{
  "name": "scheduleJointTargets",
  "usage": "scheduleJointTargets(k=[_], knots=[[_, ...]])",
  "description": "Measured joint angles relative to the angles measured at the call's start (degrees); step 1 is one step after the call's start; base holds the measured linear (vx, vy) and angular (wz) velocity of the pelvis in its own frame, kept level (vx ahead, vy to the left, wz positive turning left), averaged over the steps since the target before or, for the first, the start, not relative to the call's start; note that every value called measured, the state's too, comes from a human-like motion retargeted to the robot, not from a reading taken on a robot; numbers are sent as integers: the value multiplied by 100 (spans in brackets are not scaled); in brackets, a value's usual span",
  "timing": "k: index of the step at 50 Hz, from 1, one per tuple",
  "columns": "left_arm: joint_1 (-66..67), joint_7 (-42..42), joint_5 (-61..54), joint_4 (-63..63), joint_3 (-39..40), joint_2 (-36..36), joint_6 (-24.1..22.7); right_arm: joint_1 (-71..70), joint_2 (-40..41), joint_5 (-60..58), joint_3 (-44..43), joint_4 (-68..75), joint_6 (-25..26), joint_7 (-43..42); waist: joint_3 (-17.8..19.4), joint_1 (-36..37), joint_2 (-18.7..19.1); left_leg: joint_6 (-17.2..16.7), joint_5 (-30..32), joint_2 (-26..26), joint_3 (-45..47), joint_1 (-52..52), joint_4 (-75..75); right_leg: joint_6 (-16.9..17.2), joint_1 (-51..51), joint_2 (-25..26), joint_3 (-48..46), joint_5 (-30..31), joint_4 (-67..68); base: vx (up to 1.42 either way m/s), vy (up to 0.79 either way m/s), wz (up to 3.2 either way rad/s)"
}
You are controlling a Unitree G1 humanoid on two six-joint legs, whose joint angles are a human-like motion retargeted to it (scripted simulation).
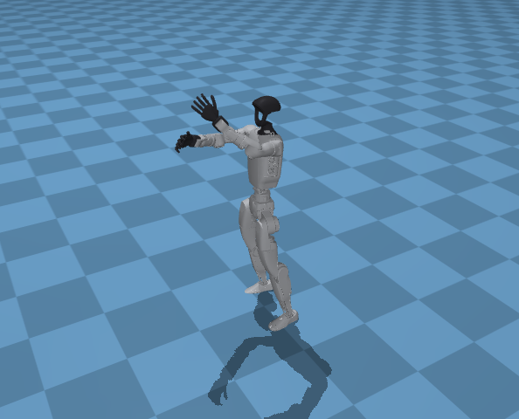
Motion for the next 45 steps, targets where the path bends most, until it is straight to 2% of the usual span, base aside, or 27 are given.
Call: scheduleJointTargets(k=[7, 15, 28, 45], knots=[[-550, -619, 223, -1356, -853, -498, 25, -146, 529, 542, 589, -1066, 27, 727, -45, 31, 33, 0, -27, -1, -9, -60, 17, 0, -51, 6, 5, 1, 0, 0, 0, 0], [-714, -649, 510, -1684, -1399, -782, 202, -75, 1073, 764, 586, -1168, 41, 628, -41, -19, 93, 1, -55, 5, -18, -46, 28, 0, -40, -1, 6, -27, 21, 0, 0, 0], [-235, -626, -312, -1926, -1201, -910, 192, -46, 955, 648, 723, -1393, 109, 608, -19, -109, 172, 2, -61, 0, -12, -15, 26, 0, -17, -11, 12, -40, 28, 0, 0, 0], [-227, -515, -222, -1896, -1288, -1130, 198, 68, 831, 619, 568, -1452, 110, 561, -22, -32, 189, 4, -60, 72, 35, -14, 45, 0, -153, 46, 65, -100, 240, 0, 0, 0]])
